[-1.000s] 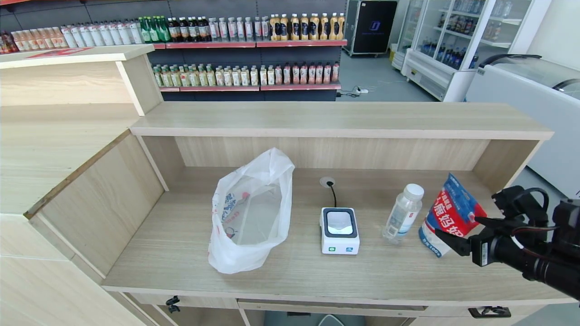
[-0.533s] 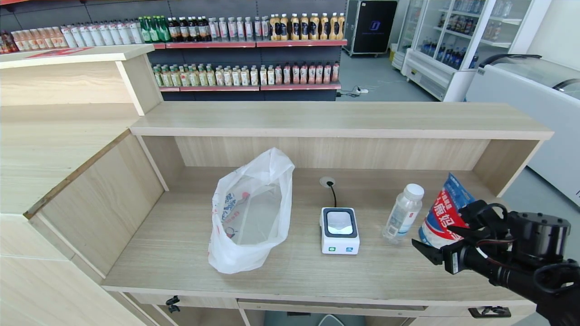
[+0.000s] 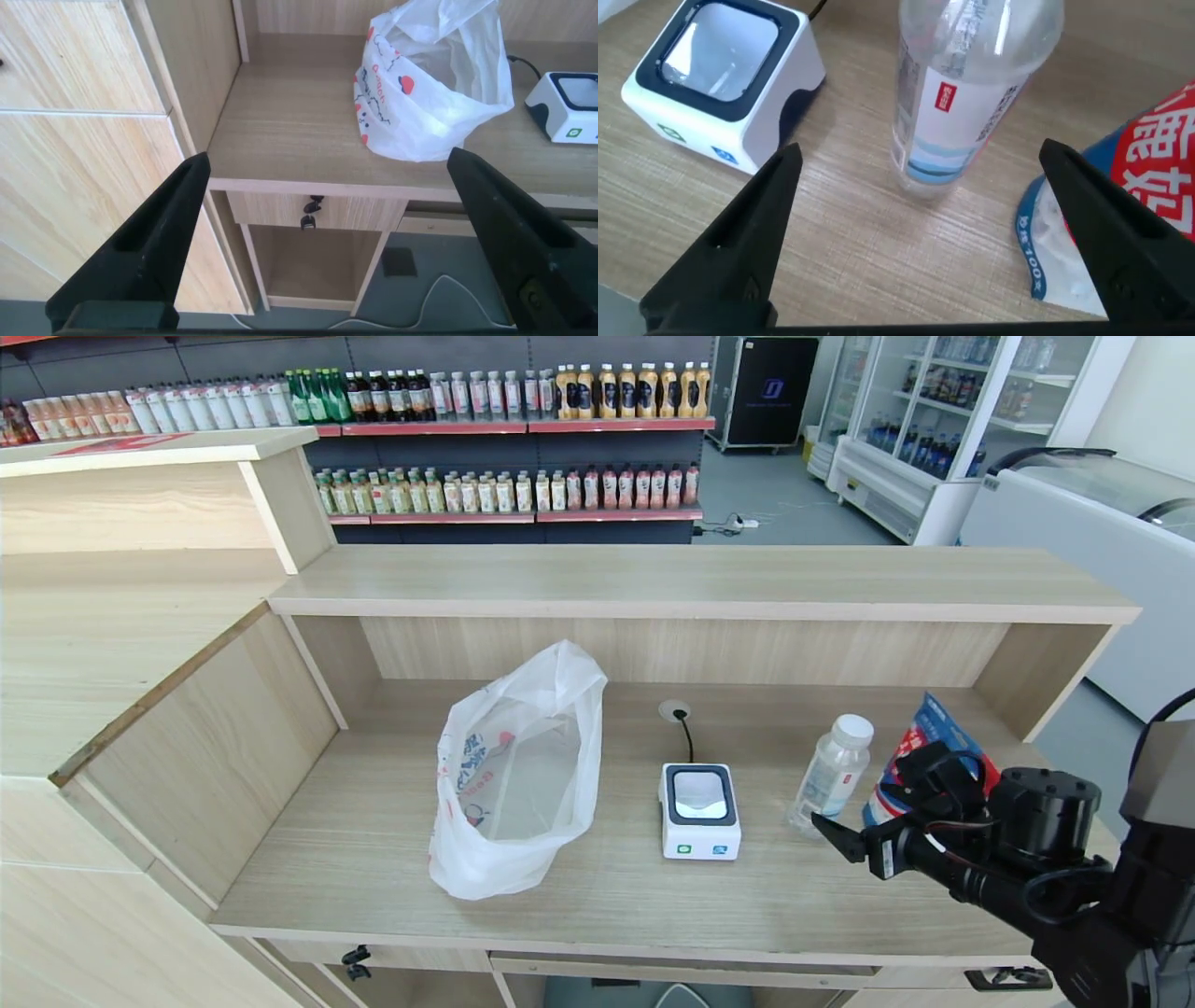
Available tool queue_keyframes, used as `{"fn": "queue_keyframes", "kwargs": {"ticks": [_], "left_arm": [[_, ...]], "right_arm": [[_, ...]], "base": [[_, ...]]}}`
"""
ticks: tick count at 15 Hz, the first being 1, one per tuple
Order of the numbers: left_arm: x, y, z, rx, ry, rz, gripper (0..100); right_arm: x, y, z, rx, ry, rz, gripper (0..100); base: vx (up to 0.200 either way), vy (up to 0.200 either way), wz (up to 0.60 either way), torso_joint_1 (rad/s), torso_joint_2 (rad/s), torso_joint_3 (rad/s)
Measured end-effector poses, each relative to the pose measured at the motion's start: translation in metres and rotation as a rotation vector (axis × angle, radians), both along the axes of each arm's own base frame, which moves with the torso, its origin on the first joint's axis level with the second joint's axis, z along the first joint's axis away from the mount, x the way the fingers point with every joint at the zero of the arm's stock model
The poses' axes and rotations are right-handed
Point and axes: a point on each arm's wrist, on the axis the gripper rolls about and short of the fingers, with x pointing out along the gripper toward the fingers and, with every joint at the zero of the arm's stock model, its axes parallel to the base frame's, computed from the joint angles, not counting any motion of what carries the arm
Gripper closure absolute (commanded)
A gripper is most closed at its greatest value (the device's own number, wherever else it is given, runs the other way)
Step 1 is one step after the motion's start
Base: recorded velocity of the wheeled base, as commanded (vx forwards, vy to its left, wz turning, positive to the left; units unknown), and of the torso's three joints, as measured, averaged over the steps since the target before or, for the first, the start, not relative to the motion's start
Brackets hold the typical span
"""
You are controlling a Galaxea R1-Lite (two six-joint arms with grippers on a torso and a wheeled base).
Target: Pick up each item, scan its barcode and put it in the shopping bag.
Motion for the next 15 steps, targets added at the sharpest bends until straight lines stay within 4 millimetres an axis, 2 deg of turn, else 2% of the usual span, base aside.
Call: {"fn": "queue_keyframes", "kwargs": {"ticks": [4, 8, 15], "left_arm": [[0.0, 0.0, 0.0, 0.0, 0.0, 0.0, 0], [0.0, 0.0, 0.0, 0.0, 0.0, 0.0, 0], [0.0, 0.0, 0.0, 0.0, 0.0, 0.0, 0]], "right_arm": [[0.027, 0.005, -0.003, -0.002, -0.054, 0.017, 0], [0.045, 0.015, -0.012, 0.009, -0.074, 0.057, 0], [0.057, 0.017, -0.023, 0.007, -0.085, 0.06, 0]], "base": [[0.0, 0.0, 0.0, 0.0, 0.0, 0.0], [0.0, 0.0, 0.0, 0.0, 0.0, 0.0], [0.0, 0.0, 0.0, 0.0, 0.0, 0.0]]}}
